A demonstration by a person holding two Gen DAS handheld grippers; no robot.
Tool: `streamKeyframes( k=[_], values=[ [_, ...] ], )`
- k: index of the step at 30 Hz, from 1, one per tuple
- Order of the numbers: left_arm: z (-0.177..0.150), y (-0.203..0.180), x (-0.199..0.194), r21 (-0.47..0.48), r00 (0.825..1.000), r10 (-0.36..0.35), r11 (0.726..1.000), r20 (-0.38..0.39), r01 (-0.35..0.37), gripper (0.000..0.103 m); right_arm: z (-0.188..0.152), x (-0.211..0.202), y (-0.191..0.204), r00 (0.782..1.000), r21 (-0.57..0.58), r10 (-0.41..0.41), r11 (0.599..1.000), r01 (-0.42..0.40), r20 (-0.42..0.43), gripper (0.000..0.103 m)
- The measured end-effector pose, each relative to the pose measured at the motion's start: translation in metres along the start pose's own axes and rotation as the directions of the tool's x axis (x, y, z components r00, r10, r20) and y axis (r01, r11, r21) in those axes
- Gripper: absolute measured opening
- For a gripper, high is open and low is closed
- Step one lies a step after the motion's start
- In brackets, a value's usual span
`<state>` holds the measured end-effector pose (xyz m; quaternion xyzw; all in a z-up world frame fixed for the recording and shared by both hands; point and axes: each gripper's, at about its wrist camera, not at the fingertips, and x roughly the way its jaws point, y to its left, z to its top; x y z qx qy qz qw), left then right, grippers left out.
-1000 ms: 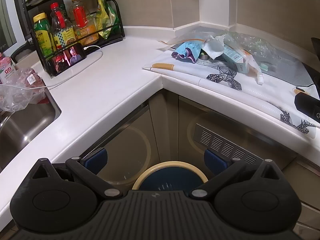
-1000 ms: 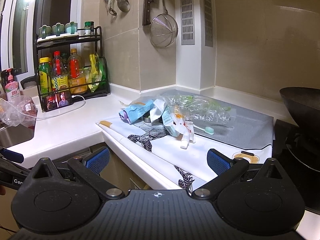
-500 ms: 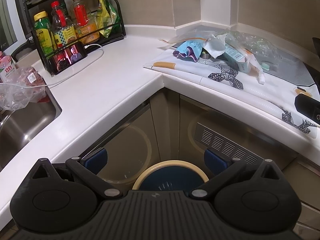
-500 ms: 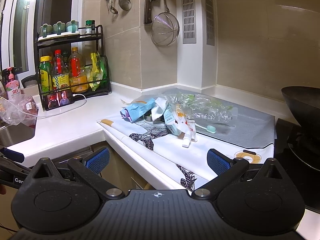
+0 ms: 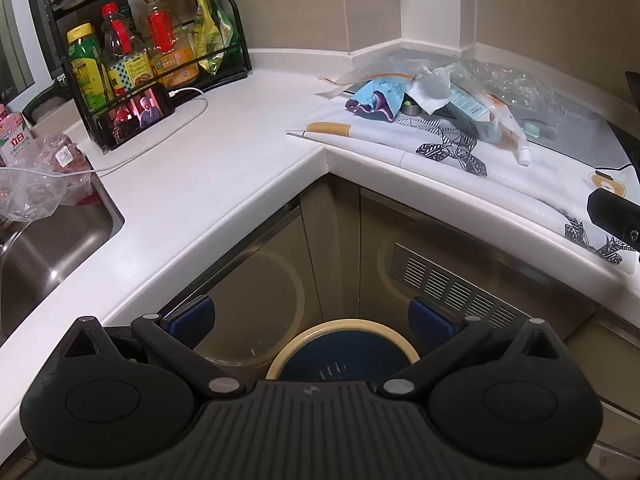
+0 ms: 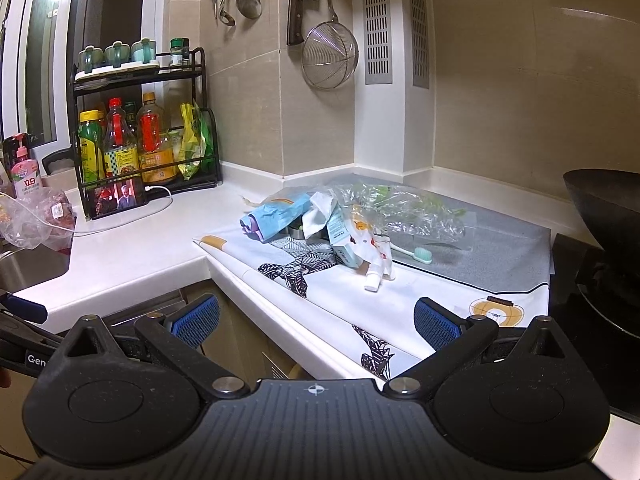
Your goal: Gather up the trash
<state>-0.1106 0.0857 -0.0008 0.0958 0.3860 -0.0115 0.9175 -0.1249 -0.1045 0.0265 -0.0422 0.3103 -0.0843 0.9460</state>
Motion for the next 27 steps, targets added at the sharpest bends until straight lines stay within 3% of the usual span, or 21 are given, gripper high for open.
streamKeyframes(
  k=[27],
  values=[
    [0.0,-0.006,0.009,0.016,0.999,0.033,0.999,-0.031,-0.032,0.103,-0.009,0.014,-0.006,0.999,0.018,0.0,1.0,0.001,-0.05,0.103]
  ],
)
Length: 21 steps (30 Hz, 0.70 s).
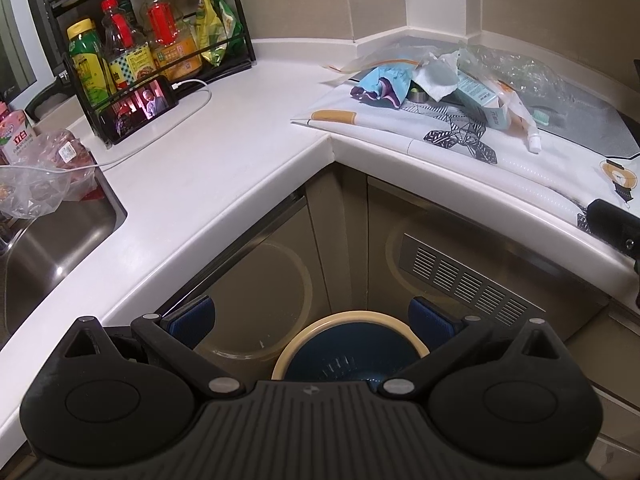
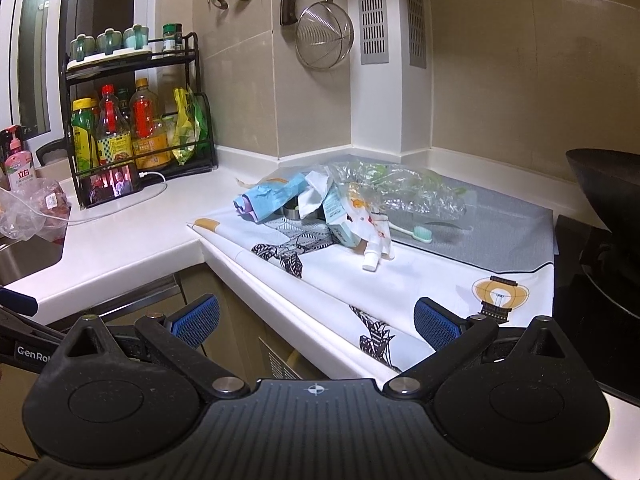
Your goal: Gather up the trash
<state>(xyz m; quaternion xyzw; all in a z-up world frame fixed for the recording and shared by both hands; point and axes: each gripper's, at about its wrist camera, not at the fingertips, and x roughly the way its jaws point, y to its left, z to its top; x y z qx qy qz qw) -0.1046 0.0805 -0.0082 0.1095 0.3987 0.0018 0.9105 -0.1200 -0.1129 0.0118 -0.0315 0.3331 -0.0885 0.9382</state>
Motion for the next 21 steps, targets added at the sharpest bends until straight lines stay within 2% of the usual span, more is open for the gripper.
streamKeyframes(
  k=[21],
  values=[
    [0.002,-0.005,0.008,0.014,1.0,0.013,1.0,-0.014,-0.013,0.103,-0.008,0.014,-0.009,0.999,0.035,-0.006,0.999,0.008,-0.041,0.103]
  ],
)
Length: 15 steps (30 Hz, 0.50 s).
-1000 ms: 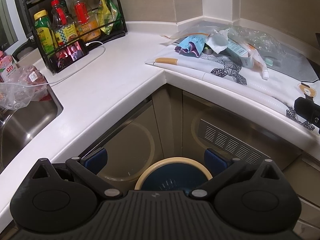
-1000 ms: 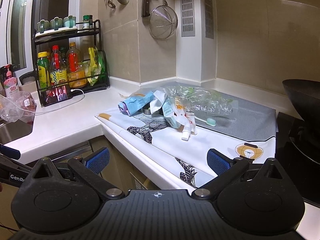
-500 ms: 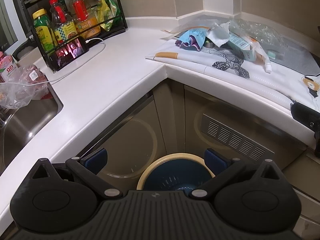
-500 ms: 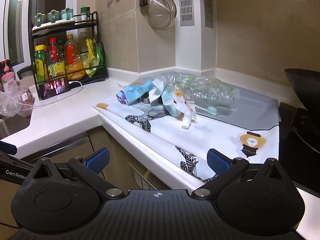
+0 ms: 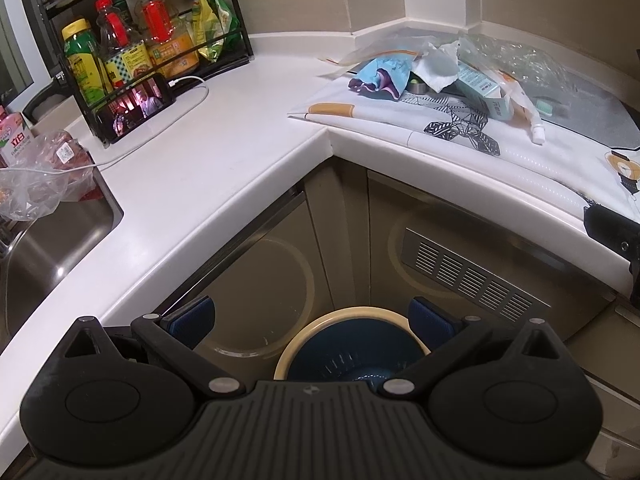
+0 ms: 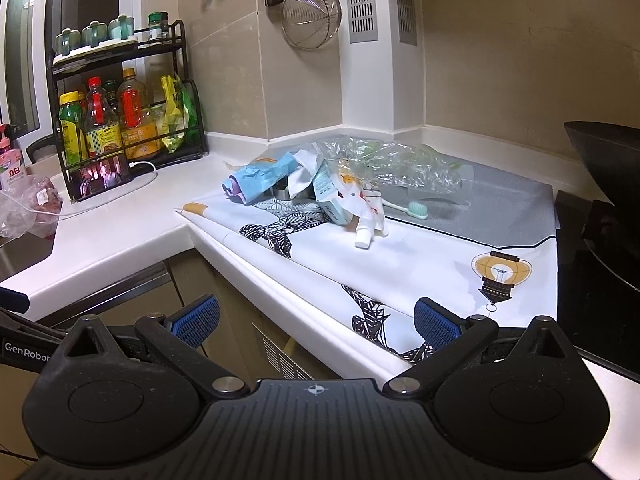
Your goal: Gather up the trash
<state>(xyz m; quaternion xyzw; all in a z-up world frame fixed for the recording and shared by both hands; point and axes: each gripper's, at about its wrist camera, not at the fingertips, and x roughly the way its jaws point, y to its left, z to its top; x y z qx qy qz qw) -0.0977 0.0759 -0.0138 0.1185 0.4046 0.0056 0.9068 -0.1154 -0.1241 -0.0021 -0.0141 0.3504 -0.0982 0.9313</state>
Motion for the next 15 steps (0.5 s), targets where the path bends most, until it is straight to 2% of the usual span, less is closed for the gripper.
streamKeyframes(
  k=[15],
  values=[
    [0.014,0.0,0.005,0.006,1.0,0.023,1.0,0.021,-0.023,0.103,0.019,0.015,-0.007,0.999,-0.021,0.006,1.0,-0.005,0.048,0.103]
  ],
)
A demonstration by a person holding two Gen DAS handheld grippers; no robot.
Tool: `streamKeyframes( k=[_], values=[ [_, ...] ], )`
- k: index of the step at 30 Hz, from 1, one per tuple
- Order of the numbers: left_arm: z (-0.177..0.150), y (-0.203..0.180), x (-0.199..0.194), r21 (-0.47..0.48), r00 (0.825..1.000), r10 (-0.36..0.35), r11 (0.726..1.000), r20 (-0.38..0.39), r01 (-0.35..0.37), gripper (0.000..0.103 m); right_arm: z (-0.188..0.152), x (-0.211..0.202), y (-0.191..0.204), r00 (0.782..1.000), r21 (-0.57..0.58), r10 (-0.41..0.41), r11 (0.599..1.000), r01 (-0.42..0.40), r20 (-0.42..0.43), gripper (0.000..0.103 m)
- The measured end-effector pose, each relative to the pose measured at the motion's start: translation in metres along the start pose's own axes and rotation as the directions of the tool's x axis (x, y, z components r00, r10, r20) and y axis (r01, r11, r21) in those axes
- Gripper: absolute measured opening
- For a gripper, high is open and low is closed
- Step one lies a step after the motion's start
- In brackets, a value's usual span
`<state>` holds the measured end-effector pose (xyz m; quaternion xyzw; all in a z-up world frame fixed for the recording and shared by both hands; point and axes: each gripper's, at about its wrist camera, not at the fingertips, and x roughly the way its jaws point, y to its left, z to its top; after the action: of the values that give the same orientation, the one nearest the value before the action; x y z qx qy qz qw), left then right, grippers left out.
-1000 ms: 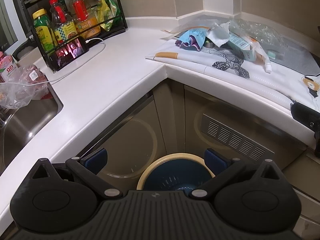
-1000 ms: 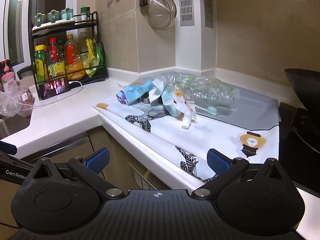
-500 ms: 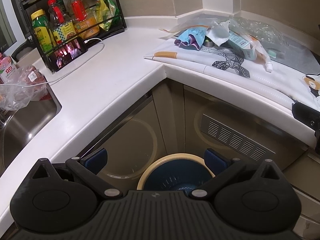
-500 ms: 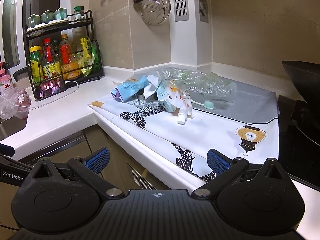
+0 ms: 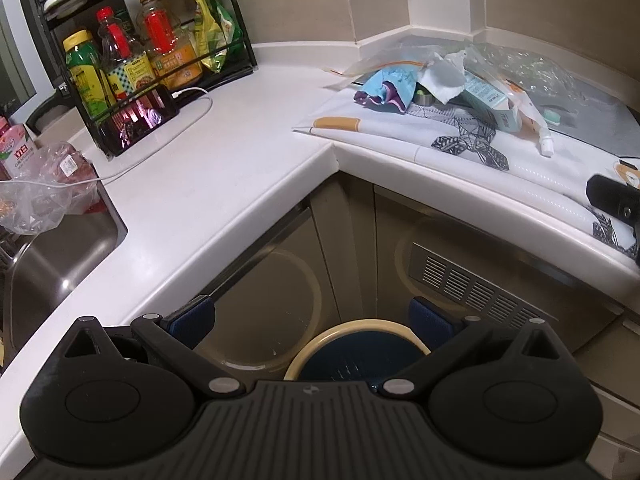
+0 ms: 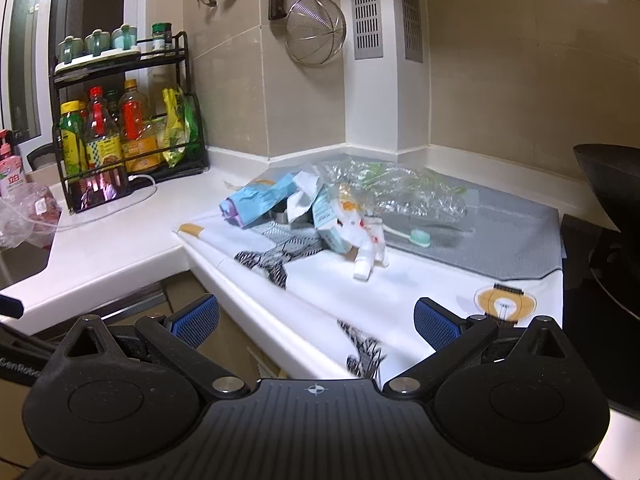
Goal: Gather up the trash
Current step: 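Grasp the white snack pouch with the right tool while the left tool grasps the blue gloves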
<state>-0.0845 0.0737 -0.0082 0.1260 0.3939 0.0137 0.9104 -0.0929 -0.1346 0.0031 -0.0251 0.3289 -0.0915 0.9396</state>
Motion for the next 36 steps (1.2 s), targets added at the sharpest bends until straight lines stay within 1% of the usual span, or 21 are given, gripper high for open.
streamKeyframes(
  k=[6,16,21,26,28,32,36],
  values=[
    [0.012,0.003,0.004,-0.014,1.0,0.015,1.0,0.002,-0.015,0.103,0.013,0.017,-0.006,1.0,0.0,0.006,1.0,-0.006,0.021,0.103],
    [0.027,0.003,0.013,-0.006,0.999,0.042,0.999,0.001,-0.042,0.103,0.033,0.054,-0.026,0.998,0.045,0.049,0.998,-0.05,0.034,0.103],
    [0.032,0.001,0.02,-0.003,0.999,0.044,0.999,-0.008,-0.044,0.103,0.046,0.093,-0.049,0.997,0.137,0.072,0.988,-0.072,0.004,0.103],
    [0.037,-0.003,0.025,0.017,0.998,0.059,0.998,-0.017,-0.058,0.103,0.055,0.145,-0.081,0.991,0.283,0.101,0.956,-0.074,-0.082,0.103],
    [0.039,-0.004,0.028,0.026,0.998,0.065,0.998,-0.021,-0.064,0.103,0.057,0.163,-0.09,0.991,0.306,0.084,0.951,-0.048,-0.108,0.103],
    [0.046,-0.006,0.033,0.034,0.997,0.065,0.997,-0.029,-0.064,0.103,0.064,0.19,-0.098,0.993,0.312,0.037,0.95,0.0,-0.112,0.103],
    [0.054,-0.011,0.038,0.044,0.997,0.068,0.997,-0.035,-0.067,0.103,0.064,0.208,-0.097,0.989,0.252,-0.044,0.964,0.08,-0.144,0.103]
  ],
)
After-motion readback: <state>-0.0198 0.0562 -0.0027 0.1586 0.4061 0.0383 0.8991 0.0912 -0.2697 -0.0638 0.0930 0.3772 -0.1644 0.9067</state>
